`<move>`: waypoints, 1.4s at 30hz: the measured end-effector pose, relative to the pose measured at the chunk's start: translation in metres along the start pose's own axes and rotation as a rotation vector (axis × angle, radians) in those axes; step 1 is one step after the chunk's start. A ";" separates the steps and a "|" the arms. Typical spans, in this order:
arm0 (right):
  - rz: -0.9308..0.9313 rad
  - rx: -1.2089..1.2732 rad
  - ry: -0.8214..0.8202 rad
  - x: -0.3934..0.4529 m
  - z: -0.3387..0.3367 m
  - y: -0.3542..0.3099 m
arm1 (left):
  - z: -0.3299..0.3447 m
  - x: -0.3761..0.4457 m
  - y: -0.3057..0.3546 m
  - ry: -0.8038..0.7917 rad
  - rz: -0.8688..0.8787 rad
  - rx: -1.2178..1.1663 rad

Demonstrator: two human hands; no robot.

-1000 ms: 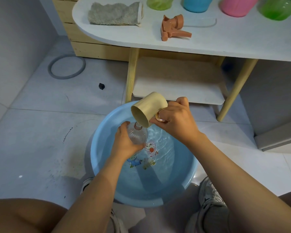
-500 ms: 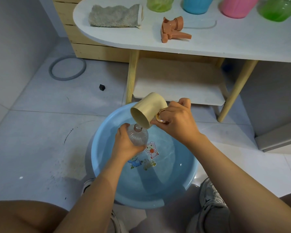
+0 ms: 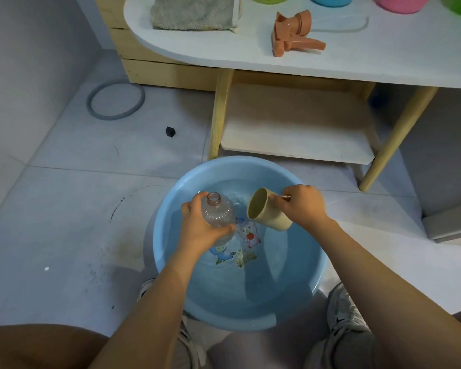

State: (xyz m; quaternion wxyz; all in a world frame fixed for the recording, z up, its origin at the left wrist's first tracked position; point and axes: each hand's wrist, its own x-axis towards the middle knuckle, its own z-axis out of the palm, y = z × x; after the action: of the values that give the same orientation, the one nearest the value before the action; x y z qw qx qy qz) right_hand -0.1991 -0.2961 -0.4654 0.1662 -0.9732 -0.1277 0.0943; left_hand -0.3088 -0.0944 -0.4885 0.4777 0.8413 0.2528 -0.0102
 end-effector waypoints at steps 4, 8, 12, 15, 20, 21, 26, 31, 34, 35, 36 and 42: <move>0.078 -0.064 -0.158 0.004 0.020 0.004 | -0.002 0.002 -0.006 0.014 -0.012 -0.045; 0.090 -0.209 -0.244 0.008 0.029 -0.004 | -0.002 0.003 -0.011 0.010 0.012 -0.043; 0.053 -0.306 -0.288 0.011 0.035 -0.019 | -0.002 0.004 -0.013 0.015 0.030 -0.011; -0.057 -0.414 -0.319 0.005 0.040 -0.031 | 0.000 0.004 -0.014 0.043 0.027 -0.018; -0.252 -0.619 -0.431 0.000 0.052 -0.032 | 0.002 0.003 -0.016 0.059 -0.007 -0.033; -0.283 -0.642 -0.448 0.001 0.054 -0.031 | 0.002 0.004 -0.017 0.058 -0.016 -0.031; -0.321 -0.616 -0.389 0.002 0.057 -0.032 | 0.001 0.004 -0.021 0.064 -0.073 -0.003; -0.297 -0.638 -0.395 -0.004 0.060 -0.035 | -0.001 0.005 -0.026 0.081 -0.080 0.002; -0.299 -0.664 -0.389 -0.010 0.064 -0.043 | -0.001 0.004 -0.029 0.086 -0.071 -0.012; -0.309 -0.676 -0.382 -0.012 0.066 -0.046 | -0.001 0.005 -0.029 0.090 -0.069 -0.016; -0.324 -0.695 -0.378 -0.014 0.068 -0.049 | -0.001 0.005 -0.030 0.096 -0.068 -0.019; -0.338 -0.669 -0.404 -0.019 0.066 -0.051 | -0.003 0.006 -0.028 0.126 -0.103 -0.035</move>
State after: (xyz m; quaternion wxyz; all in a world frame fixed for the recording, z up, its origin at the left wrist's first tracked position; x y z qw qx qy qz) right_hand -0.2434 -0.2350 -0.5064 -0.1742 -0.9008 -0.3392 0.2078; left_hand -0.3165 -0.0783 -0.5106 0.4741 0.8177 0.3256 0.0225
